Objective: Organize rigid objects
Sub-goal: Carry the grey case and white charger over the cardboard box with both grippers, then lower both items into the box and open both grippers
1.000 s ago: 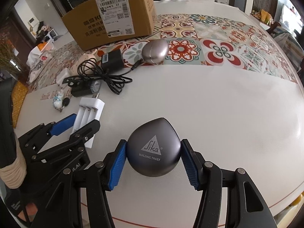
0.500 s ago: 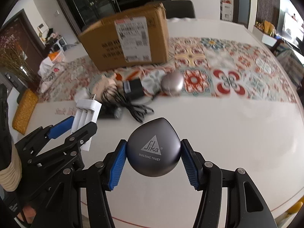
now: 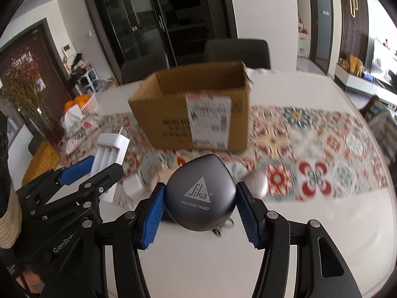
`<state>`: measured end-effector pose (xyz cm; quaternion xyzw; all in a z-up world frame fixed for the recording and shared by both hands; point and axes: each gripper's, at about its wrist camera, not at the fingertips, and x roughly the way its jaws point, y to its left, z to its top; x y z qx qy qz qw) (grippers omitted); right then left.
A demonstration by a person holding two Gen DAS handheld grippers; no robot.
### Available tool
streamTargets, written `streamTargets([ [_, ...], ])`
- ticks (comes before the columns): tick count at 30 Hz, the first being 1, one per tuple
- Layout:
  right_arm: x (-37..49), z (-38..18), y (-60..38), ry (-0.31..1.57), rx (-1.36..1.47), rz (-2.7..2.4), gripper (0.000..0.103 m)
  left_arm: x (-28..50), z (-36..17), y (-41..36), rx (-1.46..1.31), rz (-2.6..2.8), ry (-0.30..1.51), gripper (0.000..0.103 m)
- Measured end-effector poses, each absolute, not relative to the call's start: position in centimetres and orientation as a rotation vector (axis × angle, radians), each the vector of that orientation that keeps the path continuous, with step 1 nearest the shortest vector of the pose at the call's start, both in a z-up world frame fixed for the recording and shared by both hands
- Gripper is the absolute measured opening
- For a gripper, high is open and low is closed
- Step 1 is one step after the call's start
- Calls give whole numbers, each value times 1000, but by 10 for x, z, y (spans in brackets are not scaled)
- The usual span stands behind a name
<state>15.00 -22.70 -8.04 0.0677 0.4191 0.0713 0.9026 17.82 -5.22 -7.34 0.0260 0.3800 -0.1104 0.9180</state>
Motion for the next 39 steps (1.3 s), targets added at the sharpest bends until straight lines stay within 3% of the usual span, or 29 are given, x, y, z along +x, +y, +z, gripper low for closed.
streamTargets([
  [20, 277, -30, -212, 783, 135, 99, 57, 307, -22, -40, 123, -273, 749, 47],
  [36, 366, -52, -243, 993, 172, 113, 57, 396, -29, -74, 171, -302, 967, 47],
  [39, 375, -59, -246, 1029, 182, 113, 57, 404, -34, -75, 170, -280, 991, 52],
])
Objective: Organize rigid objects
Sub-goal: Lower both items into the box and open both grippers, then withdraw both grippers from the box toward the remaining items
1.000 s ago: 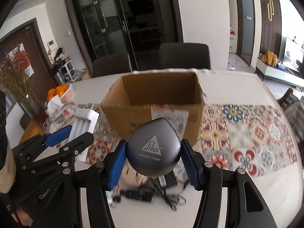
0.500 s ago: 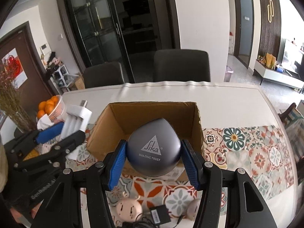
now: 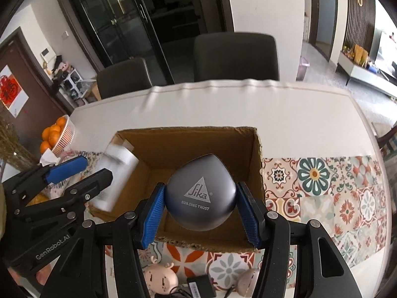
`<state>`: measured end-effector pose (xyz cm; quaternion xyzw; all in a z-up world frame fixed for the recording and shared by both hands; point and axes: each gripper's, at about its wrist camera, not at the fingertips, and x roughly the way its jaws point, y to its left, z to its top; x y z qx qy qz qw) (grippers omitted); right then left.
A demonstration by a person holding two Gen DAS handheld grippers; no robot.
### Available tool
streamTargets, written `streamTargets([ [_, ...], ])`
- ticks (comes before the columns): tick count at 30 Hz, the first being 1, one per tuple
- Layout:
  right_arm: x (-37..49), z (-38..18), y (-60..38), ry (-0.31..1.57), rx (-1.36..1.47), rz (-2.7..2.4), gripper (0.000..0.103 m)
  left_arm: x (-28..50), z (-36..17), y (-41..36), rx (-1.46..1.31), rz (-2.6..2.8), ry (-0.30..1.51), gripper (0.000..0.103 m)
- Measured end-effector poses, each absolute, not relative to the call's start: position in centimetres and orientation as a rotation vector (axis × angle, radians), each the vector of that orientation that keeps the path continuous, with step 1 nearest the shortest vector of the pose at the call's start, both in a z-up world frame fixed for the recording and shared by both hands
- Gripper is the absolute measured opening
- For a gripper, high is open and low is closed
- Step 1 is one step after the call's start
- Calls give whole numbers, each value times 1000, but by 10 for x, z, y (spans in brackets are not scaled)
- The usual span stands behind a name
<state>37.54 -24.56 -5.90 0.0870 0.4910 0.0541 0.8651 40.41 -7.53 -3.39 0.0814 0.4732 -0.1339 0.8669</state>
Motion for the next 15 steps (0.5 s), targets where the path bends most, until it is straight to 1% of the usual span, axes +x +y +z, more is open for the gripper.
streamTargets([
  [1, 377, -60, -246, 1034, 183, 113, 57, 406, -35, -75, 167, -268, 1000, 57],
  [5, 382, -64, -243, 1049, 168, 111, 57, 402, -34, -68, 186, -204, 980, 65],
  [7, 382, -64, -238, 1049, 150, 114, 57, 398, -33, -62, 185, -170, 969, 73],
  [8, 381, -63, -235, 1043, 145, 114, 63, 396, -31, -58, 185, -148, 962, 74],
  [9, 379, -60, -232, 1034, 139, 114, 73, 393, -30, -54, 186, -132, 953, 75],
  [10, 377, -57, -230, 1021, 128, 107, 76, 392, -29, -51, 185, -125, 949, 77],
  [15, 361, -37, -217, 980, 63, 58, 78, 374, -20, -36, 169, -82, 921, 81],
])
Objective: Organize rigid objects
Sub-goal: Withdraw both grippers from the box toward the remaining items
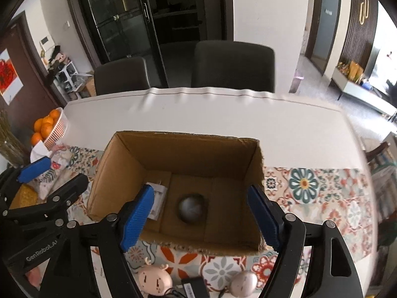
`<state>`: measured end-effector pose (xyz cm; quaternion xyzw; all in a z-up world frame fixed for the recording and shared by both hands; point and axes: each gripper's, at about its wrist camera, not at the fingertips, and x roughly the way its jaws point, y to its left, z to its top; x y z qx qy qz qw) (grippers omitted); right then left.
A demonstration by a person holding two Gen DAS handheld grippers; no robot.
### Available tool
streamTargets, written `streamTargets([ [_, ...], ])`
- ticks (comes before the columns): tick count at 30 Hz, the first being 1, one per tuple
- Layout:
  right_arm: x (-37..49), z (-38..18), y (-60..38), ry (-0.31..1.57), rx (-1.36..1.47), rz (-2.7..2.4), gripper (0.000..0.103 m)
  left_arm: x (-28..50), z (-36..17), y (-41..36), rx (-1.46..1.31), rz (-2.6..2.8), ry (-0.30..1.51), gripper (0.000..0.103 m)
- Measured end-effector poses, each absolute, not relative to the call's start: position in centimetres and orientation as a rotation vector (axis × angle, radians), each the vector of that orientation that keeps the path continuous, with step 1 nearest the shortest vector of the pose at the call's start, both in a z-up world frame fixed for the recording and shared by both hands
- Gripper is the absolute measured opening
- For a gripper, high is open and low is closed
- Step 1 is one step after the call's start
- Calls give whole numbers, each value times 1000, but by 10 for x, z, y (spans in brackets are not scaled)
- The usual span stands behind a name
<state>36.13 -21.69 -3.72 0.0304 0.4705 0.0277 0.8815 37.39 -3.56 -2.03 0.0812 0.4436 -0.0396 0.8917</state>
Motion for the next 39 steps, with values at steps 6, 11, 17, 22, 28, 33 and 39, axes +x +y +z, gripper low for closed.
streamTargets([
  [6, 328, -19, -207, 934, 29, 41, 78, 338, -8, -25, 186, -59, 845, 90],
  [11, 301, -13, -199, 902, 7, 48, 78, 312, -1, -17, 194, -43, 806, 94],
  [17, 274, -12, -192, 876, 10, 61, 78, 284, 0, -8, 183, -39, 788, 95],
  [22, 258, -22, -188, 890, 26, 90, 78, 265, -10, 0, 163, -40, 811, 95],
  [28, 241, -38, -180, 902, 11, 100, 78, 246, -25, 9, 142, -30, 840, 95],
  [33, 230, -49, -174, 911, 0, 116, 78, 234, -43, 13, 142, -45, 868, 95],
  [39, 223, -66, -169, 939, -6, 131, 78, 227, -59, 14, 145, -73, 899, 95],
])
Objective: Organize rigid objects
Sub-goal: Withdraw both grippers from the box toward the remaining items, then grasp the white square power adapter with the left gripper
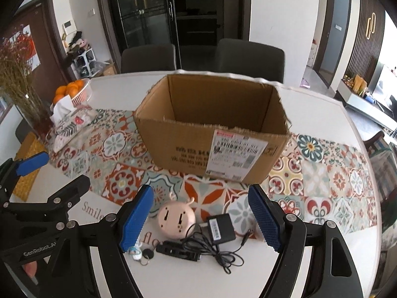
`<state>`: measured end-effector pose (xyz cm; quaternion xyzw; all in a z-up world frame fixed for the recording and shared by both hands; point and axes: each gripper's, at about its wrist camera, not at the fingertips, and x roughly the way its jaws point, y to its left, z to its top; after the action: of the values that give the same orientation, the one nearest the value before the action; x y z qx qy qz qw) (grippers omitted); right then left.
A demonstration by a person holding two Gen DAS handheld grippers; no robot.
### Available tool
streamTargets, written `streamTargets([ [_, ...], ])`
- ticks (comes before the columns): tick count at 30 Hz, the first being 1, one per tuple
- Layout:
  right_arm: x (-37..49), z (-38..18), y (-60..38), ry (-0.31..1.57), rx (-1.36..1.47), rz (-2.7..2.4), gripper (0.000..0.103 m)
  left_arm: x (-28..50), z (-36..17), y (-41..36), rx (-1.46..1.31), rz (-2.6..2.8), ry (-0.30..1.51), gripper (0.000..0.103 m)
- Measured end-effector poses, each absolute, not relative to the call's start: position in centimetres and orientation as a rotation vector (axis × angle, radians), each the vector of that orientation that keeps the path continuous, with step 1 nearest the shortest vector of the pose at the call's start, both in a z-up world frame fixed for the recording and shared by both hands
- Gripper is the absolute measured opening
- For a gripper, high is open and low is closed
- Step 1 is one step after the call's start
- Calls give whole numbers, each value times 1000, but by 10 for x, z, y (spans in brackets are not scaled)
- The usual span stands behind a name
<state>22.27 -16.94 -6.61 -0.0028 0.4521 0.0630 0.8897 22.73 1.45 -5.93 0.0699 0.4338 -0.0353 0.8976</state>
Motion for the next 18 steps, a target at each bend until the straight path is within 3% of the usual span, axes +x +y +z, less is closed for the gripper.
streamTargets([
  [18, 224, -138, -160, 1116, -41, 155, 78, 234, -146, 14, 144, -165, 1099, 92],
])
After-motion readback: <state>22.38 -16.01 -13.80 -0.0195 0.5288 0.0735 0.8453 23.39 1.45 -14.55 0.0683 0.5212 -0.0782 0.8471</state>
